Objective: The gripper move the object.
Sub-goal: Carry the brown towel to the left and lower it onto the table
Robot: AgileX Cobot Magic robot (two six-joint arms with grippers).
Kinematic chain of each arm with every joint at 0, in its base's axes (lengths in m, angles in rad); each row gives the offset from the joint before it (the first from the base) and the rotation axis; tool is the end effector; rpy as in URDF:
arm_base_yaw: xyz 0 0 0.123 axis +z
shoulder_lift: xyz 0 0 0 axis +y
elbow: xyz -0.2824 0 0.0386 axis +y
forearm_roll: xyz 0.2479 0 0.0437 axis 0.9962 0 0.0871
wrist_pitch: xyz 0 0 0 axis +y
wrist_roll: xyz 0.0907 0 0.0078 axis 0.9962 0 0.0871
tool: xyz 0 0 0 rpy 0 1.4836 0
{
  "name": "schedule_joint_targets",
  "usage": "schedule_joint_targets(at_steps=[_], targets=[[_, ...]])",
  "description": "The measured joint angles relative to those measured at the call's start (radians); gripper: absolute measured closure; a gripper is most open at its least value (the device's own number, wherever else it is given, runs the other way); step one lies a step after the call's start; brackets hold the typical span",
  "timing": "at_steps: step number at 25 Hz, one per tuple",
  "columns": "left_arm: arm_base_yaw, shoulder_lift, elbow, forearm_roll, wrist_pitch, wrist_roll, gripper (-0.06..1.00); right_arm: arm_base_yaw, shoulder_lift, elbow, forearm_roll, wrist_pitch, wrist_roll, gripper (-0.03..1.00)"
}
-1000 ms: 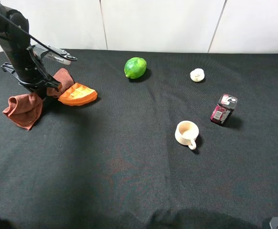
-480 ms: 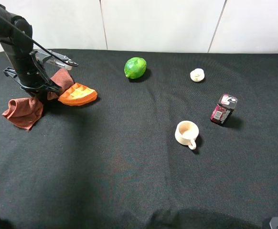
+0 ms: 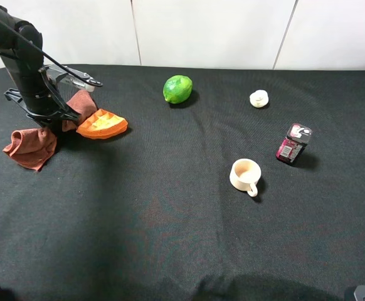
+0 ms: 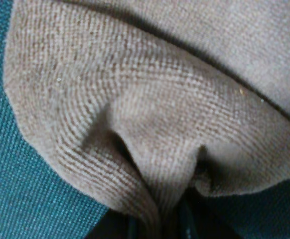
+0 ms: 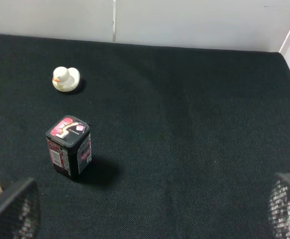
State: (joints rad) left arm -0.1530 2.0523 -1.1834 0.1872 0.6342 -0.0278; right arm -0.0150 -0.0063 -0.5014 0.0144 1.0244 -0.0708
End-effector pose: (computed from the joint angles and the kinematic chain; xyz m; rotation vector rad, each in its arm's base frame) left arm 0.3702 -0.0469 0.1050 0.3965 2.9460 0.1608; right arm -0.0045 0.0012 0.2805 -0.0562 1.9996 -0.0380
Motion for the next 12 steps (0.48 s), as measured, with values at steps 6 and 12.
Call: schedule_joint_targets(at_steps=[6, 12], targets=[[0.000, 0.000, 0.000, 0.000, 0.004, -0.001, 0.75, 0.000, 0.000, 0.000, 0.000, 0.000, 0.000, 0.27], [0.000, 0.000, 0.000, 0.000, 0.005, -0.001, 0.53, 0.000, 0.000, 0.000, 0.000, 0.000, 0.000, 0.27]])
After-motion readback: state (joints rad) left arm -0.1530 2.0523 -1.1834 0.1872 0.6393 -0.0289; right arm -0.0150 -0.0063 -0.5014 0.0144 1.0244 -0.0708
